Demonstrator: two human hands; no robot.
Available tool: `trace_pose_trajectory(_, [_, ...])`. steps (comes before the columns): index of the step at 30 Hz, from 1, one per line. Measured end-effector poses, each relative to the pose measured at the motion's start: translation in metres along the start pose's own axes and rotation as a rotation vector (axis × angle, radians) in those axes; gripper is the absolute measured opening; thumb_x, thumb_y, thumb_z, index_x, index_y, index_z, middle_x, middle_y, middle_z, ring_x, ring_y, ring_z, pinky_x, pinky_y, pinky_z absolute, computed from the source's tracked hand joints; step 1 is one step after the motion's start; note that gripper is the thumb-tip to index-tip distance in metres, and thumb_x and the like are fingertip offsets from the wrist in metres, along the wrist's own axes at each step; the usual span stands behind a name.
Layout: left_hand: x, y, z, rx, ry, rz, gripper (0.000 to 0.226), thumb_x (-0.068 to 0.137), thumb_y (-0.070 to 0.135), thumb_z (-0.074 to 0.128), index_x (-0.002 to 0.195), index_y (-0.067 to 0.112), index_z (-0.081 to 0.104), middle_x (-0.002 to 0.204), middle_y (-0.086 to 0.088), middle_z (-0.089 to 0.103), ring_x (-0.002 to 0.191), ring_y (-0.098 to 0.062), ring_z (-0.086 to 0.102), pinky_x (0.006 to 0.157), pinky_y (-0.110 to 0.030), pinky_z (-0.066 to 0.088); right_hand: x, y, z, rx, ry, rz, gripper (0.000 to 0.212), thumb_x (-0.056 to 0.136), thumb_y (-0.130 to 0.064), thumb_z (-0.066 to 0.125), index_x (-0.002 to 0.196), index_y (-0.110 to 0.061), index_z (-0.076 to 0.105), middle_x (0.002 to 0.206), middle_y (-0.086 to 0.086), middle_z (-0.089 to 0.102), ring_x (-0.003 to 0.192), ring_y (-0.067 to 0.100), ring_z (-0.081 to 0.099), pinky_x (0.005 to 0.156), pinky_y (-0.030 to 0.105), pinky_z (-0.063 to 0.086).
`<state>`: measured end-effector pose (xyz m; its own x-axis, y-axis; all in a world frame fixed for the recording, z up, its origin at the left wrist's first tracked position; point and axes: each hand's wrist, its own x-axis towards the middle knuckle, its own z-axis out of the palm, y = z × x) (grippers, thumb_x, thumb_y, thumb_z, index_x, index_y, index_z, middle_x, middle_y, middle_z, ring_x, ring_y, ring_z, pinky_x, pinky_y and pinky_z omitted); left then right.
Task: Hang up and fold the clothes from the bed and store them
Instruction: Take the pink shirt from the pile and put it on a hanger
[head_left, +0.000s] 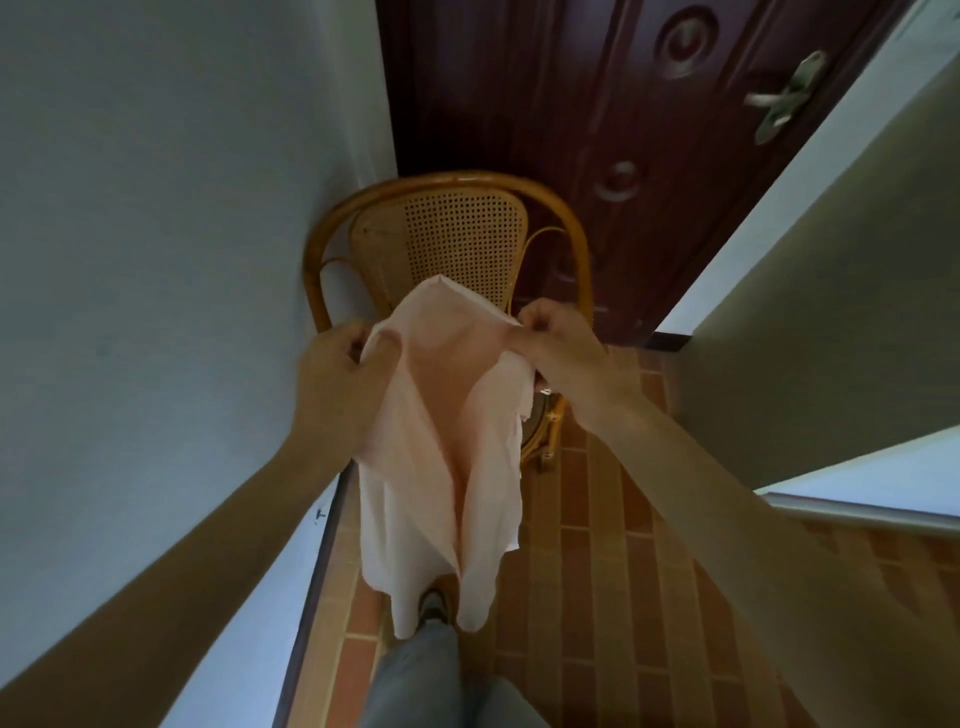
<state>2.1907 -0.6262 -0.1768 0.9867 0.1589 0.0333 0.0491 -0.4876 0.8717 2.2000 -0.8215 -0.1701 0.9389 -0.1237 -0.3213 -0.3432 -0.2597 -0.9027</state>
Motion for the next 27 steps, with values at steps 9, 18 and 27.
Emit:
trace_pose_trajectory(9, [0.093, -0.069, 0.038, 0.095, -0.029, -0.079, 0.031, 0.09, 0.016, 0.057, 0.067, -0.001, 0.046, 0.059, -0.006, 0.038, 0.058, -0.02, 0.036, 0.054, -0.031, 0.027, 0.12, 0.08, 0.016, -0.159, 0.083, 0.224, 0.007, 0.089, -0.012, 0.057, 0.095, -0.012, 0.054, 0.092, 0.008, 0.061, 0.089, 0.025, 0.062, 0.08, 0.044, 0.056])
trace_pose_trajectory(18, [0.159, -0.107, 0.081, 0.193, 0.001, -0.103, 0.031, 0.094, 0.015, 0.056, 0.067, 0.004, 0.048, 0.059, -0.009, 0.046, 0.054, -0.016, 0.04, 0.05, -0.019, 0.03, 0.233, 0.151, 0.023, -0.257, -0.03, 0.257, 0.012, 0.085, -0.021, 0.068, 0.084, -0.024, 0.056, 0.094, 0.002, 0.061, 0.088, 0.021, 0.063, 0.081, 0.042, 0.057])
trace_pose_trajectory(27, [0.243, -0.146, 0.179, 0.189, 0.002, -0.17, 0.039, 0.091, 0.01, 0.055, 0.057, 0.017, 0.038, 0.052, 0.002, 0.037, 0.05, -0.009, 0.038, 0.047, -0.012, 0.029, 0.375, 0.24, 0.014, -0.284, -0.107, 0.445, 0.015, 0.094, -0.009, 0.059, 0.081, -0.015, 0.061, 0.08, 0.013, 0.068, 0.064, 0.018, 0.064, 0.065, 0.027, 0.057])
